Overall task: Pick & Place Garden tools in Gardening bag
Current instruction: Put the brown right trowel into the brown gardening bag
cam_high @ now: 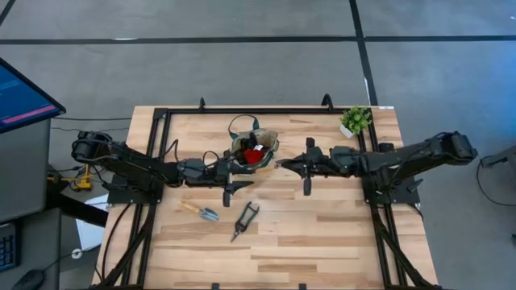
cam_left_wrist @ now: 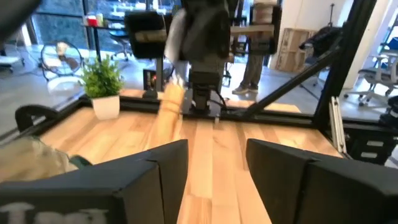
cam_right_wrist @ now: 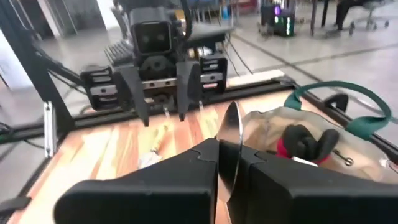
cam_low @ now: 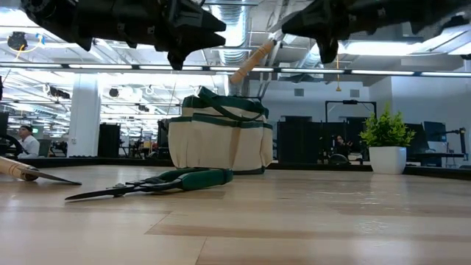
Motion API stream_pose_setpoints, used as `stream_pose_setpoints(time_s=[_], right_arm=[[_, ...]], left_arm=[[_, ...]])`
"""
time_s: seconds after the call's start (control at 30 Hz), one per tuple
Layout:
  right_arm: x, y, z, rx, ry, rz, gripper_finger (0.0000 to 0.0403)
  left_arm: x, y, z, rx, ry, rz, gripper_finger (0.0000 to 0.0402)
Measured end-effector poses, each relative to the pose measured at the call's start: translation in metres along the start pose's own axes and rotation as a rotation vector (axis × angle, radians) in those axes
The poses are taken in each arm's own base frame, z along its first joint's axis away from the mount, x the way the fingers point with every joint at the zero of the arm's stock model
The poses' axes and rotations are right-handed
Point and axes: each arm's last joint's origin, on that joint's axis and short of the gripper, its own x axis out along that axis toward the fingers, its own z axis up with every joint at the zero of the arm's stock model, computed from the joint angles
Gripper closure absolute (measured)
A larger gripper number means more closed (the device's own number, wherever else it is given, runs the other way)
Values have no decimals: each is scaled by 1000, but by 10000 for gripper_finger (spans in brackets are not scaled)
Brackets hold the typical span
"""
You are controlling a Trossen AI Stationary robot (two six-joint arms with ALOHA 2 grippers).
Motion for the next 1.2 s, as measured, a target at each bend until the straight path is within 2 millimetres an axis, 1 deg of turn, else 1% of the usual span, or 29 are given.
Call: stream_pose_setpoints(time_s=[0.13, 0.23, 0.4, 0.6, 0.77, 0.9, 1.2], right_arm=[[6, 5, 14, -36, 77, 35, 403], [12, 7, 16, -61, 156, 73, 403], [28, 7, 8, -72, 276, 141, 403], [47, 6, -2, -66, 354, 244, 403], [65, 9, -3, -98, 388, 269, 403], [76, 12, 1, -140, 411, 276, 403], [92, 17, 15, -223, 432, 293, 403]], left_arm=[[0, 3, -1, -9, 9, 13, 236], [1, 4, 0, -23, 9, 19, 225], [2, 2, 3, -58, 6, -19, 200], [3, 1, 2, -150, 19, -70, 176], [3, 1, 3, -175, 17, -63, 177], [3, 1, 3, -198, 16, -53, 182], [3, 1, 3, -198, 17, -51, 183]])
